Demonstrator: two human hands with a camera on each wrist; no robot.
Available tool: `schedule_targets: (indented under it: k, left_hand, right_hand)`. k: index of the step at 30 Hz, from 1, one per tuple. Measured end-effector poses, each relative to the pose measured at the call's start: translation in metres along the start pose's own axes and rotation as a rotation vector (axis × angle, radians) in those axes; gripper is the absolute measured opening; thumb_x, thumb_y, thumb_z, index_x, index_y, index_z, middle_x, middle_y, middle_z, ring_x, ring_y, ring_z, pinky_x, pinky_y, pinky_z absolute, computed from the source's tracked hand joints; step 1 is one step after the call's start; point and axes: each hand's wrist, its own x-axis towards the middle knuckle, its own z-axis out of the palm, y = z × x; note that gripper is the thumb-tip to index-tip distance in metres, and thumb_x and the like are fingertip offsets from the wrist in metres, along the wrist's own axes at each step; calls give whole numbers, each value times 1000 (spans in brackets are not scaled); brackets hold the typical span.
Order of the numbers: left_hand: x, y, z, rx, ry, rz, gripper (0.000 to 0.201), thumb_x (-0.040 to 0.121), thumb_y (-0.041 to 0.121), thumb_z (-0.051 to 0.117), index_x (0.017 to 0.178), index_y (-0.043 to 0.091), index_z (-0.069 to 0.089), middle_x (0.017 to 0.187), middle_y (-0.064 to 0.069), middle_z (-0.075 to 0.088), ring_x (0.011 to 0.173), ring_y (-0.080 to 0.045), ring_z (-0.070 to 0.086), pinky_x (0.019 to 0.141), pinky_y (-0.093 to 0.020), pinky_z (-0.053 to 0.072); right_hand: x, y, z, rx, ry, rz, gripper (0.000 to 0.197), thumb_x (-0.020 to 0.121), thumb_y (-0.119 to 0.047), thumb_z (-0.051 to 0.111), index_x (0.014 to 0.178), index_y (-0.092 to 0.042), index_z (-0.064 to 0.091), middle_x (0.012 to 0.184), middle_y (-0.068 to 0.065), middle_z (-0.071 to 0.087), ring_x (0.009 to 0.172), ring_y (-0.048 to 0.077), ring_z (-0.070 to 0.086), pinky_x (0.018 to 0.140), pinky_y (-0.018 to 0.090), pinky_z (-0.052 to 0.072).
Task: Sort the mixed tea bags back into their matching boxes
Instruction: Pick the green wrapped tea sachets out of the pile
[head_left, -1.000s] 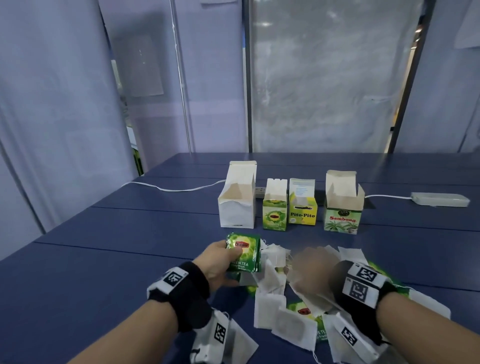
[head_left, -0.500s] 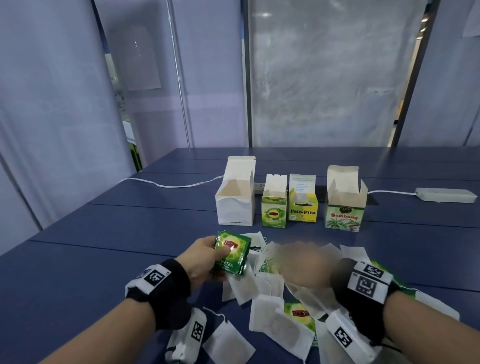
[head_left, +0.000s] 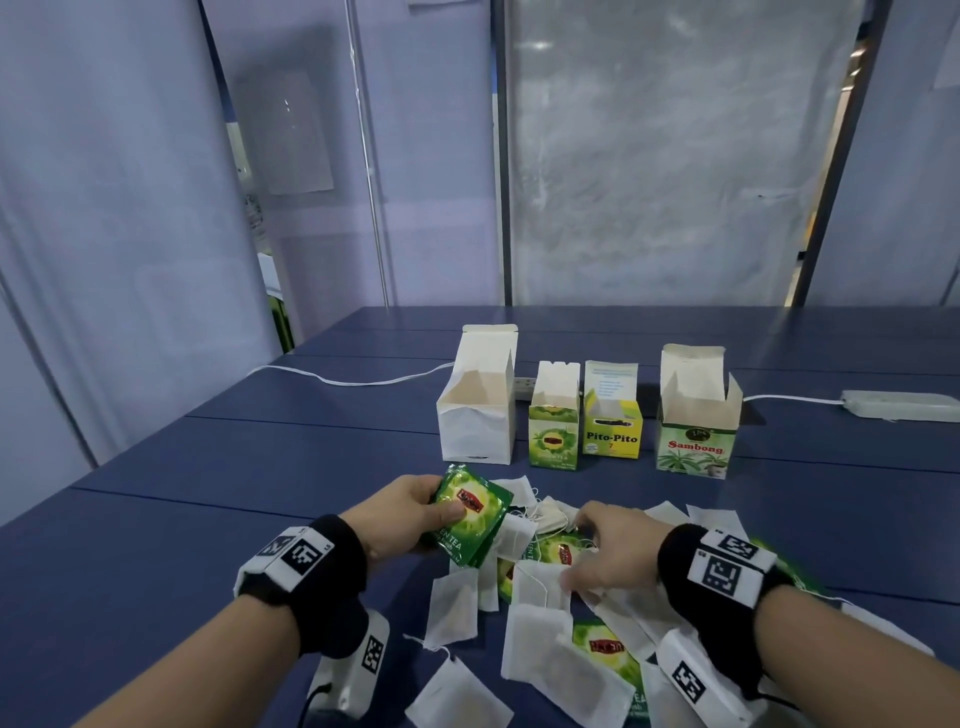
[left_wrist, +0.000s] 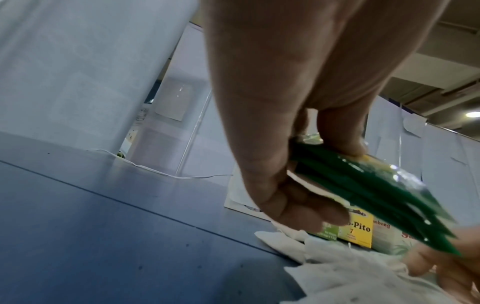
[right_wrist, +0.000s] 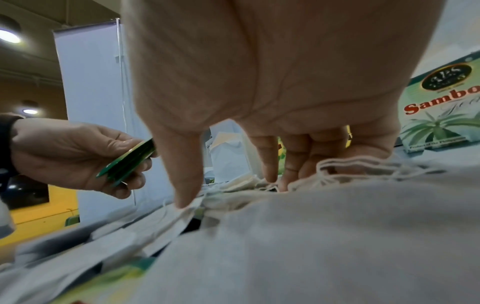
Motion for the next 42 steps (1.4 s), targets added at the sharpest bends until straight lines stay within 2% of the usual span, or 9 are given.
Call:
schedule_targets:
  k: [8,15,19,22,25,28,31,37,42]
  left_hand:
    - [14,0,7,141,-118,38,16,95,13,55,109,14,63,100,-8,72,88,-21,63,79,-38,49]
    - [15,7,18,297,-240,66,14,94,14,56,105,18,64,91,8,70,80,-9,61,75,-24,48]
    - [18,9,29,313,-276,69,21,93,12,59,114,9,63,115,-9,69,110,-26,63,104,-40,44]
    - [18,10,32,208,-278,123,18,92,5,58,108,8,64,110,-10,69,105,-23,65,102,-37,47]
    - [16,11,28,128,-217,179,16,91,0,58,102,7,66,100,-8,70,93,-18,66,95,-34,51]
    - [11,11,10,24,-28,190,16,90,-1,57,104,0,66,94,-11,72,84,-20,66,85,-33,54]
    - [5,9,-11,-160,155,140,15,92,4,57,103,6,67,87,-6,73,77,-17,64,74,-31,49]
    - [-3,1,-28,-393,142,93,20,93,9,55,109,5,65,97,-12,70,87,-24,62,78,-38,44]
    - [-5,7,-25,-442,146,107,20,93,8,54,109,6,65,103,-16,70,93,-30,64,82,-42,44]
  right_hand:
    - [9,-4,1,32,-48,-36,58,61,-26,78,108,-32,45,106,-6,51,95,15,52,73,30,49]
    - [2,-1,-6,516,54,-210,19,87,-7,55,100,-20,59,76,3,62,55,6,53,51,18,43]
    - [3,-8,-7,687,173,-244,15,86,-2,58,96,-12,63,78,6,66,68,9,59,64,19,49]
    - [4,-18,-8,806,235,-297,15,84,-2,66,96,-10,60,67,0,66,61,6,58,59,14,50]
    - [5,-22,-10,854,292,-288,16,86,-3,65,99,-10,59,74,2,71,68,12,62,67,21,53]
    - [7,-16,-11,665,277,-240,16,90,-6,59,104,-14,62,96,5,72,82,14,64,77,26,53]
    - [7,-7,-7,164,33,-252,29,91,-22,59,119,-21,62,118,-2,64,104,12,60,90,23,48]
    - [12,-9,-3,25,87,-166,36,77,-34,70,110,-29,57,106,-7,58,91,10,57,78,25,51]
    - [18,-19,6,-103,34,-54,82,61,-56,77,127,-28,39,121,-3,51,109,18,52,88,35,49]
